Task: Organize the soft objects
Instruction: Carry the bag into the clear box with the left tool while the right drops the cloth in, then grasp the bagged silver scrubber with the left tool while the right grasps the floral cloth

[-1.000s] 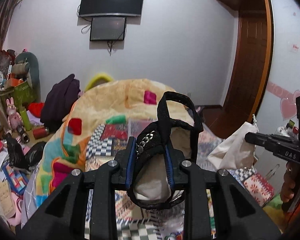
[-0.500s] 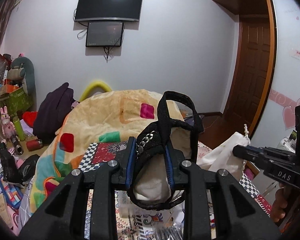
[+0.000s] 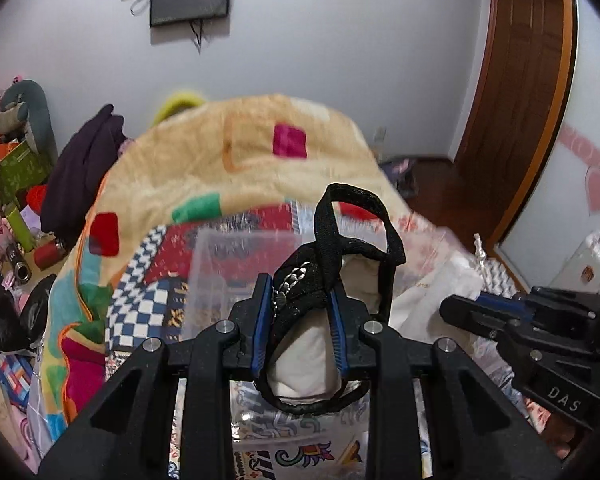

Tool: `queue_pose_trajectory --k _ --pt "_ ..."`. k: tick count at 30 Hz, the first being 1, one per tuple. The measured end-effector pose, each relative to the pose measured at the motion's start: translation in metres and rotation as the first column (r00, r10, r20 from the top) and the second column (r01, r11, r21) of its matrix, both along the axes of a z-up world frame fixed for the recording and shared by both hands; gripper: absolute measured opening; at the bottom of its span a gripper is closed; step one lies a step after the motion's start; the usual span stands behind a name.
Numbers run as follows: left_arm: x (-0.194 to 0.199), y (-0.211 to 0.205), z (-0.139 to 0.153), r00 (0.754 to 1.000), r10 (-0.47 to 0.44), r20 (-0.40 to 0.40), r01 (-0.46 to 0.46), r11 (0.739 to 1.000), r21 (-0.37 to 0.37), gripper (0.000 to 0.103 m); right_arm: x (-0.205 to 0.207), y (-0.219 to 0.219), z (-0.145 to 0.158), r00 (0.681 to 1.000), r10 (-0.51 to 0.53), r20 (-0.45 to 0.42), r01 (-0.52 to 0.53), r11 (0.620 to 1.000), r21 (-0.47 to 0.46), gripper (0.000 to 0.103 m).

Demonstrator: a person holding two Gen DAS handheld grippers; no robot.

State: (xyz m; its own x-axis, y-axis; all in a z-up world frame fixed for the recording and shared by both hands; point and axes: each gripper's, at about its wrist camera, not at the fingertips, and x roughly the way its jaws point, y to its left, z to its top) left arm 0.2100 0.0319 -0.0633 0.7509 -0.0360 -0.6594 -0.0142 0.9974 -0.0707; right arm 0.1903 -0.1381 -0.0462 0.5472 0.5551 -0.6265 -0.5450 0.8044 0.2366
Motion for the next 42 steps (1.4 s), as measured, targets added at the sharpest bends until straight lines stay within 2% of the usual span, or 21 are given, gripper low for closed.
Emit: queue_pose_trajectory --k 9,14,16,19,21,24,27,29,35,42 --pt "0.007 -0.005 -0.017 0.997 -0.01 -0.075 0.014 0.999 0.047 0.029 0.009 -0.008 -0.021 0.996 -0.054 -0.076 0.045 0.992 -0.117 0.009" --pt "-0.004 -0.004 -0.013 0.998 -0.019 -0.063 0.023 0.998 0.058 0.053 0.003 -0.011 -0.02 0.996 -0.043 -0.082 0.03 0.987 -0.159 0.011" --pt "-0.013 -0.004 -0.009 0.999 -0.023 -0.048 0.026 0.997 0.069 0.058 -0.004 -0.012 -0.018 0.997 -0.03 -0.071 0.017 0.983 -0.181 0.013" --pt "-0.025 -0.005 -0.001 0.999 -0.035 -0.03 0.037 0.997 0.071 0.061 -0.014 -0.013 -0.014 0.999 -0.02 -0.036 0.012 0.977 -0.211 0.026" --pt "-0.035 -0.004 0.006 0.999 -0.041 -0.015 0.042 0.997 0.06 0.064 -0.025 -0.015 -0.008 1.0 -0.016 0.005 0.017 0.974 -0.226 0.044" --pt "-0.05 -0.002 0.015 0.999 -0.044 0.013 0.043 0.998 0.045 0.071 -0.039 -0.019 0.002 0.998 -0.012 0.063 0.026 0.972 -0.235 0.063" --pt "-0.066 0.0 0.022 0.998 -0.042 0.039 0.041 0.999 0.036 0.081 -0.049 -0.022 0.011 0.995 -0.009 0.101 0.031 0.976 -0.216 0.076" --pt "-0.074 0.001 0.026 0.998 -0.04 0.051 0.039 0.999 0.029 0.088 -0.057 -0.025 0.017 0.993 -0.004 0.119 0.028 0.979 -0.2 0.078" --pt "-0.099 0.0 0.026 0.997 -0.04 0.073 0.036 0.998 0.048 0.095 -0.077 -0.03 0.015 0.995 0.017 0.099 -0.002 0.989 -0.15 0.084" --pt "-0.112 -0.001 -0.001 0.998 -0.061 -0.012 0.061 0.998 0.025 0.095 -0.092 -0.029 -0.012 0.999 0.045 0.018 -0.041 0.988 -0.151 0.084"
